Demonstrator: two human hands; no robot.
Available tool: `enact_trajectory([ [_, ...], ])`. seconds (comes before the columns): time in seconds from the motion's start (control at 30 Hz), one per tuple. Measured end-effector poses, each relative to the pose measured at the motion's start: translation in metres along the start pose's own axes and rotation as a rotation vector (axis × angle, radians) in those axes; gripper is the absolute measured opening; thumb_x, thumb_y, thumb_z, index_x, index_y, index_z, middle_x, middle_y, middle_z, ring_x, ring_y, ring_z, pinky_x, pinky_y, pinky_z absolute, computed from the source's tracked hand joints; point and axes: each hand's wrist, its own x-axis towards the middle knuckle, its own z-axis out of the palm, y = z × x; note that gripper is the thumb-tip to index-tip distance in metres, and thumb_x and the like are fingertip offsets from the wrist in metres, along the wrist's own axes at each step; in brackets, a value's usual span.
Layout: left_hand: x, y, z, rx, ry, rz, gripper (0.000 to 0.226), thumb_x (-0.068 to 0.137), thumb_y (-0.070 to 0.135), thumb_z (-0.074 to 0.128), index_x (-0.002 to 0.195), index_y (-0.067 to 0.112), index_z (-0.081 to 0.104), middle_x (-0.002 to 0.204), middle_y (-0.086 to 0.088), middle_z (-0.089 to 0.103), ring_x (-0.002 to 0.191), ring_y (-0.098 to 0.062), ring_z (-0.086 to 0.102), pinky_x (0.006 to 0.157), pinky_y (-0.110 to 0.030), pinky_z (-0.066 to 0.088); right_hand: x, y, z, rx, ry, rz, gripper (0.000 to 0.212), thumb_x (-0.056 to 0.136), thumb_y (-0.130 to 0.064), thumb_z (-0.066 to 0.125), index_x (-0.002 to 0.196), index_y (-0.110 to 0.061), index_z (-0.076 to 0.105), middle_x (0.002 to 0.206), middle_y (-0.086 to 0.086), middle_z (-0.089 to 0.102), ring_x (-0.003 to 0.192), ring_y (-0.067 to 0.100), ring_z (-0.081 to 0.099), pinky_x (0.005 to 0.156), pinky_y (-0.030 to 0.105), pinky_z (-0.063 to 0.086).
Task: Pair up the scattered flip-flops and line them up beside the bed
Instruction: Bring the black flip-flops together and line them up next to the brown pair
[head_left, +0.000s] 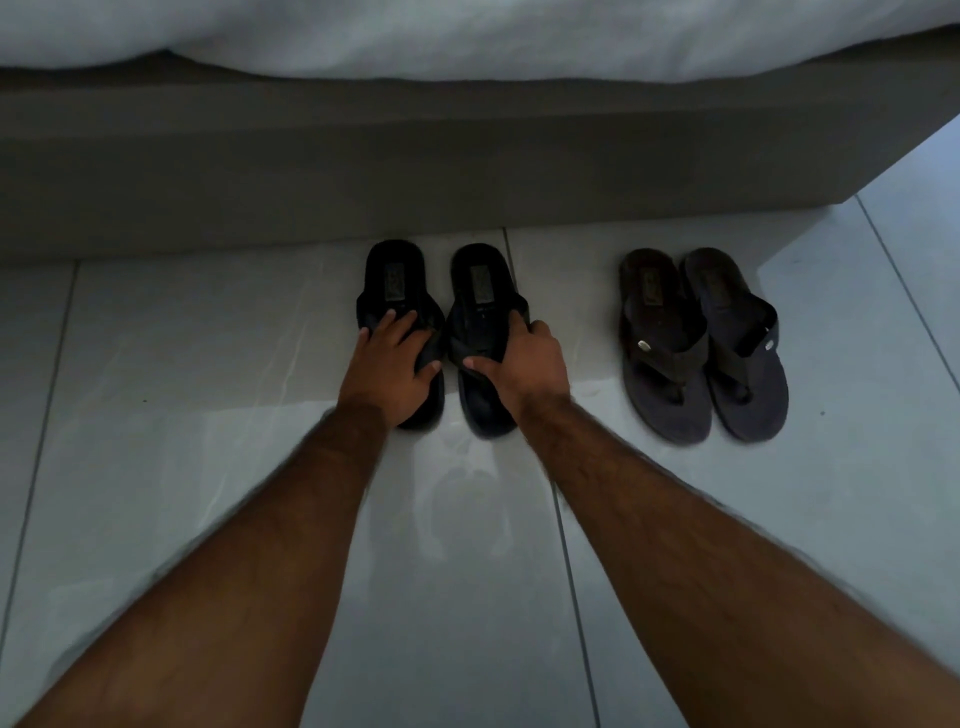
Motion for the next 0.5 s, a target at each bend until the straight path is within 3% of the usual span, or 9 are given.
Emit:
enact_trajectory([
  [0.2, 0.017, 0.001, -0.011, 0.003, -0.085, -0.018, 0.053, 0.097, 0.032, 0.055, 0.146, 0.017, 0.043, 0.167, -0.004, 0.018, 0.154, -0.026, 0.011, 0.123, -0.052, 0.008, 0.020, -0.012, 0.002, -0.063, 0.005, 0.012, 0.097, 0.087, -0.054, 0.064, 0.158, -0.007, 0.016, 0.142, 0.021, 0.046, 0.124, 0.038, 0.046, 0.099, 0.045, 0.044],
  [0.5, 0.019, 0.002, -0.004, -0.033, -0.071, -0.037, 0.056, 0.097, 0.030, 0.053, 0.150, 0.022, 0.035, 0.168, -0.001, 0.015, 0.155, -0.023, 0.010, 0.125, -0.050, 0.004, 0.029, -0.010, 0.004, -0.095, -0.006, 0.035, 0.100, 0.085, -0.059, 0.064, 0.158, -0.010, 0.016, 0.137, 0.015, 0.052, 0.119, 0.034, 0.047, 0.093, 0.044, 0.046],
])
